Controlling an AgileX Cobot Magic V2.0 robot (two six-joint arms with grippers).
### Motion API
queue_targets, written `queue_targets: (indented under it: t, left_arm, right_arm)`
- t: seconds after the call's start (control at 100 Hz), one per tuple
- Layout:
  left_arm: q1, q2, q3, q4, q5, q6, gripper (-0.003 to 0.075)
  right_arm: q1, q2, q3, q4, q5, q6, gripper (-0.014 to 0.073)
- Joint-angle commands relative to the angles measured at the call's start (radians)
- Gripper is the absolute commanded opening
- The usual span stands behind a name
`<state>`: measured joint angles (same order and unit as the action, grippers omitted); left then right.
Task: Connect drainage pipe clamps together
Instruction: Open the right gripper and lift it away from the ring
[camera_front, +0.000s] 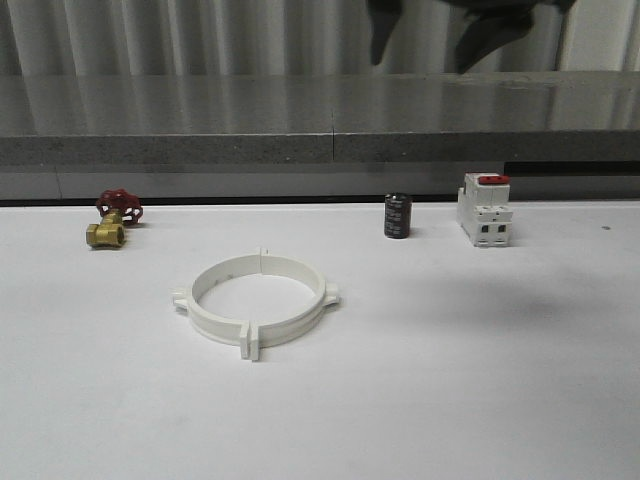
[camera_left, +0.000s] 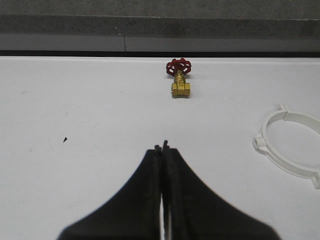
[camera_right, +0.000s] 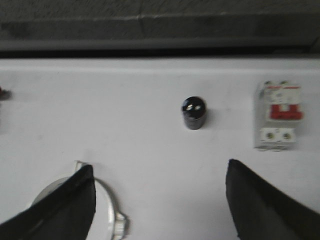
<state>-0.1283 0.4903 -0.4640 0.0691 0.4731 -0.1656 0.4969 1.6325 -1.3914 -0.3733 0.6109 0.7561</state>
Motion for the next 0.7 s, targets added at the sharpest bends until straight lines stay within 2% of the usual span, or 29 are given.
queue_targets:
  t: [0.0, 0.19, 0.33, 0.47, 0.69]
  left_arm:
    - [0.001, 0.001, -0.03, -0.005, -0.072, -0.002, -0.002]
    - [0.001, 0.001, -0.03, -0.005, -0.072, -0.002, -0.002]
    - [0.001, 0.001, -0.03, -0.005, -0.072, -0.002, -0.002]
    - [0.001, 0.001, -0.03, -0.005, -0.072, -0.002, -0.002]
    - [0.001, 0.001, -0.03, -0.005, -0.072, -0.002, -0.002]
  right_arm:
    - [-0.061, -0.121, 0.027, -0.023, -0.033, -0.048, 0.0545]
    - [-0.211, -0.301, 0.215, -0.023, -0.039, -0.095, 0.0545]
    - [-0.284, -0.463, 0.367, -0.023, -0.046, -0.141, 0.0545]
    - [-0.32, -0.622, 0.484, -0.023, -0.038, -0.144, 0.0545]
    - [-0.32, -0.838, 0.613, -0.023, 0.018, -0.144, 0.0539]
